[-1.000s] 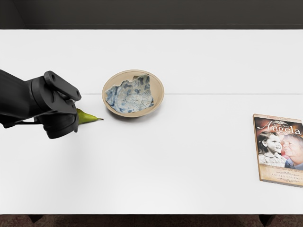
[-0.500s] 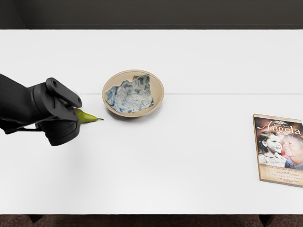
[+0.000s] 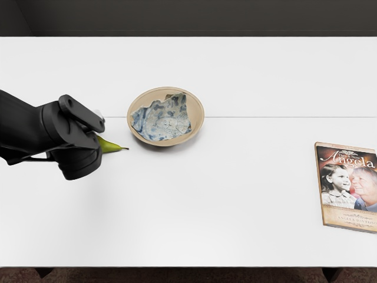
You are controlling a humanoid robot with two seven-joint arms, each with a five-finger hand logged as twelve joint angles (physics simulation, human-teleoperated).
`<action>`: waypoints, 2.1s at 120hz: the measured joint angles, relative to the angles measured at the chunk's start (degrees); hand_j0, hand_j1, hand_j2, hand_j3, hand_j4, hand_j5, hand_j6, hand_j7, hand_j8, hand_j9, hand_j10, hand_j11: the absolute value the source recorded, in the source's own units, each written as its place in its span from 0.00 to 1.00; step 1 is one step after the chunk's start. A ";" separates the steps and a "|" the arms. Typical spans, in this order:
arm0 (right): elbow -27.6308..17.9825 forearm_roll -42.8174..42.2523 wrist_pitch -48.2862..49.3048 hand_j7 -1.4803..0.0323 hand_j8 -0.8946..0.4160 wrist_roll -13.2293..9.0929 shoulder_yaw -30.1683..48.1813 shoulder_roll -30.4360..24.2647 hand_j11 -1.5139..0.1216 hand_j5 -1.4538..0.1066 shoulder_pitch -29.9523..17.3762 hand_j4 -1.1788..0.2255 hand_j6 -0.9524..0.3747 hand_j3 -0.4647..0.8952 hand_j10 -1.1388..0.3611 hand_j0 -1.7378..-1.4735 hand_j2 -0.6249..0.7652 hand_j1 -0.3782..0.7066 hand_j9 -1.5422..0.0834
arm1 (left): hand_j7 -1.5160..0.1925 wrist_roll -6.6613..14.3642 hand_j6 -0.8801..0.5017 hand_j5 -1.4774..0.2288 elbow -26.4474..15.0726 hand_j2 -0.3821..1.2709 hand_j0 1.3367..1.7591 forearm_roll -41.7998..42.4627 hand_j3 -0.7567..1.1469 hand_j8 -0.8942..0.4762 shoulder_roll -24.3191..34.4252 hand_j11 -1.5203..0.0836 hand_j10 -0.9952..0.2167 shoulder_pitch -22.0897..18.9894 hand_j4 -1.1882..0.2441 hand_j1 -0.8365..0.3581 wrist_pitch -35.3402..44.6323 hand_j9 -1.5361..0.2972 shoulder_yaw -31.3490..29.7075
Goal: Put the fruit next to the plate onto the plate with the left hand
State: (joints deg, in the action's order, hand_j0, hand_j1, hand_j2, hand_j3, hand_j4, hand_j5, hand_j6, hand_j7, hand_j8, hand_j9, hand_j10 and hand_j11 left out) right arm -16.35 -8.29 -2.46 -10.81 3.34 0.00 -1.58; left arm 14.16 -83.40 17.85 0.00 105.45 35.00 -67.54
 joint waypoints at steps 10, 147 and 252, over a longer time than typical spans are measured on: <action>0.00 0.00 0.00 0.98 0.68 0.00 0.00 0.00 0.93 0.93 0.00 0.84 0.72 0.34 0.76 0.30 0.45 0.03 0.95 | 0.71 0.00 0.47 0.69 -0.02 0.26 0.76 -0.54 0.40 0.49 0.00 0.76 0.63 0.01 0.67 0.76 0.00 0.68 0.13; -0.01 0.01 0.00 0.98 0.68 0.00 0.00 0.00 0.93 0.93 0.00 0.84 0.72 0.34 0.76 0.30 0.45 0.03 0.95 | 0.64 0.08 0.40 0.62 0.98 0.27 0.76 -2.01 0.40 0.41 0.00 0.68 0.55 -2.36 0.60 0.67 0.00 0.61 0.11; 0.00 0.01 0.00 0.98 0.68 0.00 0.00 0.00 0.93 0.93 0.00 0.84 0.72 0.34 0.76 0.30 0.45 0.03 0.95 | 0.59 -0.34 0.36 0.57 2.07 0.28 0.76 -1.94 0.40 0.37 0.00 0.63 0.50 -3.47 0.56 0.60 0.00 0.56 -1.11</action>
State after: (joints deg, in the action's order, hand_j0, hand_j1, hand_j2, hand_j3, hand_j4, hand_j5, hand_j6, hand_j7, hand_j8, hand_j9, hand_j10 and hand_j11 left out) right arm -16.35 -8.28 -2.46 -10.81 3.34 0.00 -1.58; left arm 13.81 -81.33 15.91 0.00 101.98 35.00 -68.65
